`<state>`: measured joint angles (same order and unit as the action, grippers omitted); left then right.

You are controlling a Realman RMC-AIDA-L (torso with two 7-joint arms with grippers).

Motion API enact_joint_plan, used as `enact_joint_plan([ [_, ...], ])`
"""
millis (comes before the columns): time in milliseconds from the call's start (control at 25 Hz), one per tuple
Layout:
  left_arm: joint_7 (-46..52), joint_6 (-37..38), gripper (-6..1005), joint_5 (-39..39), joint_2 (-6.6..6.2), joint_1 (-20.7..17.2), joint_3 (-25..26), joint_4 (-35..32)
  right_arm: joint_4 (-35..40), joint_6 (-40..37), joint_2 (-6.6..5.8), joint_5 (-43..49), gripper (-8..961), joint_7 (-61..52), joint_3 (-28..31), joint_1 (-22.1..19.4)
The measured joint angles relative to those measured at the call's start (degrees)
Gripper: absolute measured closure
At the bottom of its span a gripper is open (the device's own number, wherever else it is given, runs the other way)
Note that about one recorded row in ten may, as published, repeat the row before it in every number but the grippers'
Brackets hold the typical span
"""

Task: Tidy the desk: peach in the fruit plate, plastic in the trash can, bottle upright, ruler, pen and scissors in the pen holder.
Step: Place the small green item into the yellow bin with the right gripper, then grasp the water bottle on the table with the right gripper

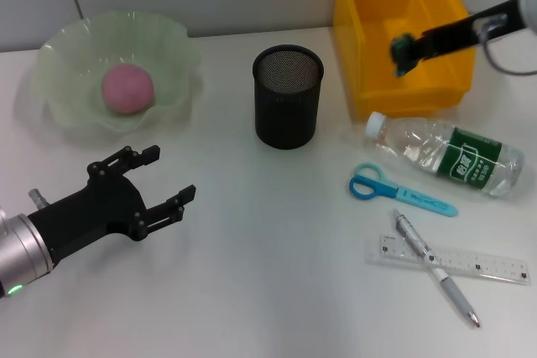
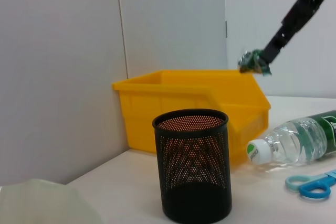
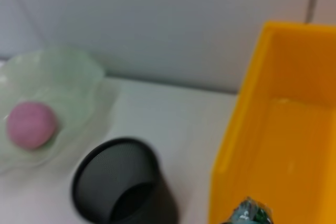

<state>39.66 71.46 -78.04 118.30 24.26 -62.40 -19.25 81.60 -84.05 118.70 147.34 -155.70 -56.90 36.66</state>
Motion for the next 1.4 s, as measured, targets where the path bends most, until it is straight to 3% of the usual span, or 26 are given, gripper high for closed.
enact_joint_plan([
  [400, 0.1, 0.1, 208, 0.0, 0.0, 0.0, 0.0, 0.0, -0.7, 6.0, -0.8, 7.3, 481, 0.5, 3.4, 0.9],
  [560, 0.2, 0.2, 208, 0.0, 0.01, 0.1, 0.0, 0.0, -3.7, 8.7, -0.92, 7.1, 474, 2.1, 2.9, 1.9],
  [720, 0.2, 0.4, 209, 0.0, 0.0, 0.3, 0.0, 0.0, -11.2, 10.5, -1.42, 8.1, 468, 3.8, 2.7, 6.2],
  [880, 0.2, 0.5, 209, 0.0, 0.0, 0.3, 0.0, 0.0, -12.7, 11.4, -1.6, 8.8, 461, 3.9, 2.7, 7.3],
  [1000, 0.2, 0.5, 209, 0.0, 0.0, 0.2, 0.0, 0.0, -12.2, 11.8, -1.48, 8.9, 222, 3.9, 2.6, 7.4],
  [1160, 0.3, 0.6, 209, 0.0, 0.0, 0.0, 0.0, 0.0, -7.3, 8.5, -0.84, 8.9, 181, 3.9, 2.6, 6.5],
  [1400, 0.3, 0.6, 209, 0.0, 0.0, -0.1, 0.2, 0.0, 2.7, -3.1, 0.02, 7.8, 120, 4.9, 2.5, 3.9],
])
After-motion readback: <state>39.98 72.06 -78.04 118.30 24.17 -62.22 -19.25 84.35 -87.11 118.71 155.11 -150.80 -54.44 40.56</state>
